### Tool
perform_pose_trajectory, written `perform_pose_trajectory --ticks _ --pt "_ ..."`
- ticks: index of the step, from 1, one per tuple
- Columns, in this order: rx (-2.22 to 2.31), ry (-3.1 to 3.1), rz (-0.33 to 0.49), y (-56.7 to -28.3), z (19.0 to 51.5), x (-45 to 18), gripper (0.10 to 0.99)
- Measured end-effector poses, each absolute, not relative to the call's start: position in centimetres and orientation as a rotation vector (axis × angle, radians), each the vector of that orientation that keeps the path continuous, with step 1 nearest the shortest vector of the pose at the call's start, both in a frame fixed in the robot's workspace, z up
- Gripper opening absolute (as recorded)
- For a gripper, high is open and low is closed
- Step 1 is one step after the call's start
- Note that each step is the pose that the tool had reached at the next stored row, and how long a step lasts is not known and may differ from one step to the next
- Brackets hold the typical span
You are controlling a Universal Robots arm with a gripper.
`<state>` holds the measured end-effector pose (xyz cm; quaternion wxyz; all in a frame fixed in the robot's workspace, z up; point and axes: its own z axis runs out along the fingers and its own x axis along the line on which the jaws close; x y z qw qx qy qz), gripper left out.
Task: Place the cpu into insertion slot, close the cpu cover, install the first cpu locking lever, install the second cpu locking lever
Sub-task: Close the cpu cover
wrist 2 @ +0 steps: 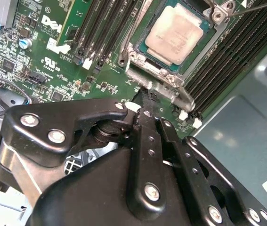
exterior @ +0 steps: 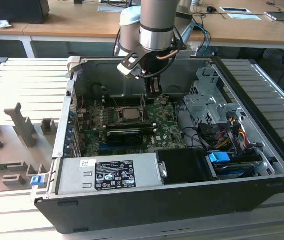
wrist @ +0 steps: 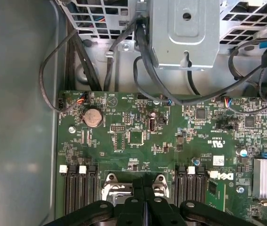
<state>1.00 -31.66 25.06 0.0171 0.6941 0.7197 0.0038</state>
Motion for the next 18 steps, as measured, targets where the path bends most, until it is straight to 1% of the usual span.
perform_pose_trajectory --ticks 18 --pt "2.157 2.237 0.012 -31.66 25.05 0.43 0.106"
